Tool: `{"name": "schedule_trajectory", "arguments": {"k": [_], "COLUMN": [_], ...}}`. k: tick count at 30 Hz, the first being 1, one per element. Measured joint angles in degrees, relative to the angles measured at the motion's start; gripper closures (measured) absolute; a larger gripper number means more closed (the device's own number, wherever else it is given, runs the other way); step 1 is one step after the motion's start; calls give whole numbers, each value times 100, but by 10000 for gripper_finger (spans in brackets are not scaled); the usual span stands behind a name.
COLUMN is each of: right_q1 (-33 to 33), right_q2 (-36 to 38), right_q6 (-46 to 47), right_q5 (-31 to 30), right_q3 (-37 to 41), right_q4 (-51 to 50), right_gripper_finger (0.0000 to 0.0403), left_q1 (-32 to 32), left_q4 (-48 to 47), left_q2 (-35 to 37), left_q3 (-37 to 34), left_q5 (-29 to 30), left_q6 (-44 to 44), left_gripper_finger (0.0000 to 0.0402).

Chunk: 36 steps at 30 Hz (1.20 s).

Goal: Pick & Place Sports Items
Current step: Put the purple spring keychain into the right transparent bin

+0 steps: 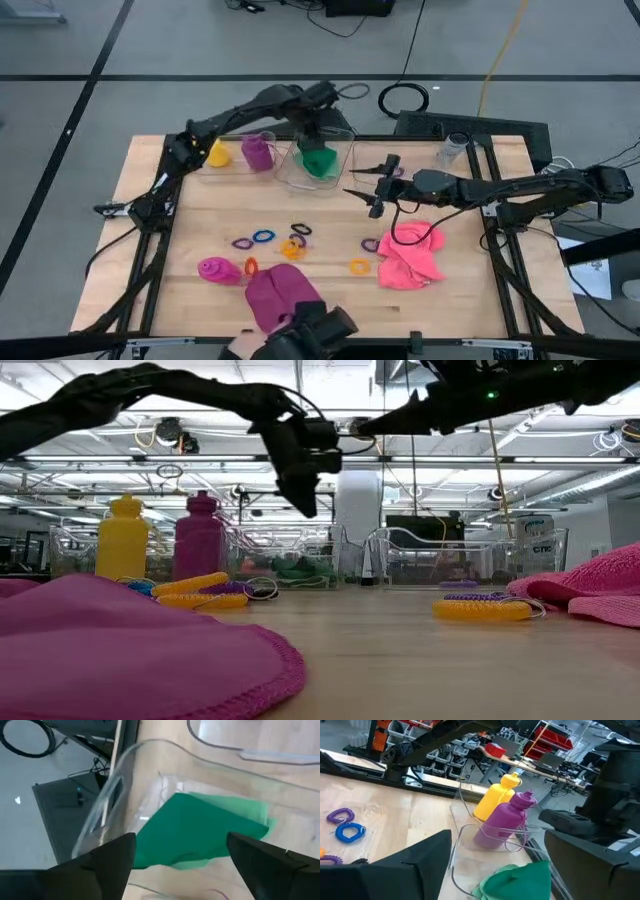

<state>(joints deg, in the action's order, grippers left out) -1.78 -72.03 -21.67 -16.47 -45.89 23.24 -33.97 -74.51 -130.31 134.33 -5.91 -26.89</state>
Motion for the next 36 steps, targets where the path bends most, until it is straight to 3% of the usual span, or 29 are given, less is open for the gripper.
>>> {"name": "schedule_trajectory", "arguments": {"k": [7, 23, 31, 36], "right_q1": [0, 0, 0, 0], "right_q2": [0, 0, 0, 0], "right_q6": [24, 87, 98, 101], "right_q5": [0, -26, -31, -31], "right_q3": [0, -2, -2, -2], "right_q4": [-29, -80, -79, -79], "right_gripper_finger": [156, 156, 156, 156], "left_q1": [176, 222, 370, 397], "left_q4": [301, 2425, 2585, 2661], "left_q2": [20, 20, 88, 590], "left_q3": [-705, -2777, -2908, -2901], "left_q5": [9, 307, 796, 807], "left_q6": [-136, -20, -118, -260], "left_gripper_finger": [186, 260, 280, 294]}}
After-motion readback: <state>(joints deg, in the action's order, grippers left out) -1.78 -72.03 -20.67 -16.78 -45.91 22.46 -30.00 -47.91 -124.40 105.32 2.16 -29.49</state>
